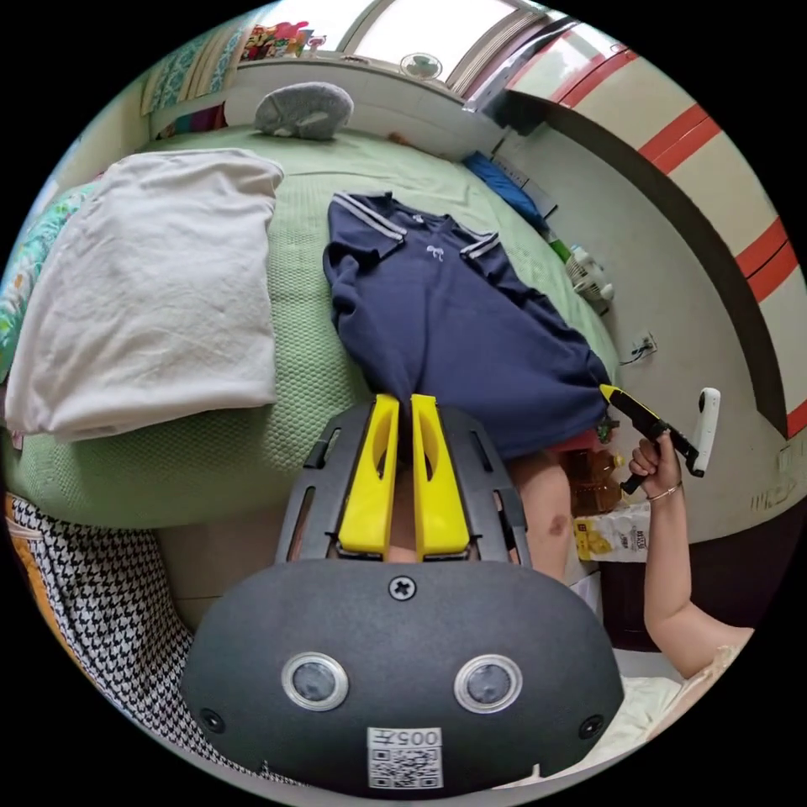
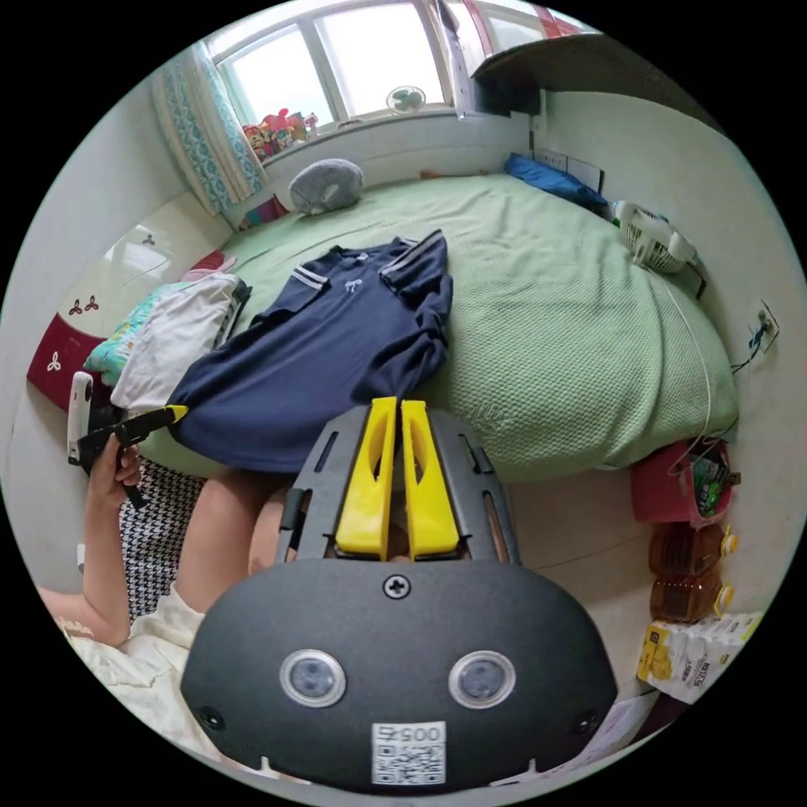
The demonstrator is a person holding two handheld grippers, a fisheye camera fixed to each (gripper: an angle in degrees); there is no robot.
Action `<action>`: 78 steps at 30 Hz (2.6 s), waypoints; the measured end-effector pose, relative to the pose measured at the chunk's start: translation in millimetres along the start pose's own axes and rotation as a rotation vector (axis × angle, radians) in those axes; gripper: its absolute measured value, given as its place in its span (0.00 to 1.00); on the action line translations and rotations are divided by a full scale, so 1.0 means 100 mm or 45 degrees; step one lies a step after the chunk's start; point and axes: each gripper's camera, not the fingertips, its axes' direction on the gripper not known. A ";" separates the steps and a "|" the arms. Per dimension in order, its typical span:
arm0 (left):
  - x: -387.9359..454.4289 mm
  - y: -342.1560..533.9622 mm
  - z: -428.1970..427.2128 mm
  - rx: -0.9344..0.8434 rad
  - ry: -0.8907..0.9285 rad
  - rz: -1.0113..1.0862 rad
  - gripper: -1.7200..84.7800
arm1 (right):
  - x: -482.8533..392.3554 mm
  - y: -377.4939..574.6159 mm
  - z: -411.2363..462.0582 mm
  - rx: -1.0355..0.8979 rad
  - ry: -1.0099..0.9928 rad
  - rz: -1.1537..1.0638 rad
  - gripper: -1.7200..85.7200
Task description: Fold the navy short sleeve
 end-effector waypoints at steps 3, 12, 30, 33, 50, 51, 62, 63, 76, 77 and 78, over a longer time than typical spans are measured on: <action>-0.05 0.17 -0.37 0.040 0.045 0.033 0.06 | -0.05 0.14 -0.33 0.021 -0.023 -0.008 0.00; -0.25 0.78 -1.03 0.016 0.163 0.076 0.03 | -0.08 0.86 -0.91 -0.008 -0.126 0.111 0.00; -0.57 0.94 -0.74 -0.105 0.118 0.019 0.03 | 0.24 1.10 -0.70 -0.093 -0.065 0.203 0.00; -0.61 0.91 -0.74 -0.112 0.109 0.017 0.03 | 0.33 1.10 -0.71 -0.082 -0.119 0.241 0.00; -0.72 0.82 -0.66 -0.162 -0.042 0.040 0.13 | 0.38 1.08 -0.70 -0.086 -0.128 0.261 0.00; -0.76 0.82 -0.65 -0.170 -0.039 0.026 0.15 | 0.36 1.07 -0.70 -0.083 -0.126 0.257 0.00; -0.93 0.74 -0.30 -0.183 0.068 -0.064 0.20 | 0.22 1.01 -0.71 -0.073 -0.107 0.226 0.00; -0.92 0.72 -0.26 -0.184 0.054 -0.063 0.19 | 0.21 1.00 -0.71 -0.071 -0.108 0.224 0.00; -0.85 0.45 0.01 -0.218 0.111 -0.041 0.11 | 0.05 0.89 -0.67 -0.073 -0.109 0.217 0.00; -0.84 0.44 0.01 -0.220 0.109 -0.039 0.10 | 0.04 0.88 -0.67 -0.073 -0.108 0.214 0.00; -0.82 0.42 0.02 -0.218 0.110 -0.035 0.08 | 0.01 0.86 -0.67 -0.073 -0.107 0.210 0.00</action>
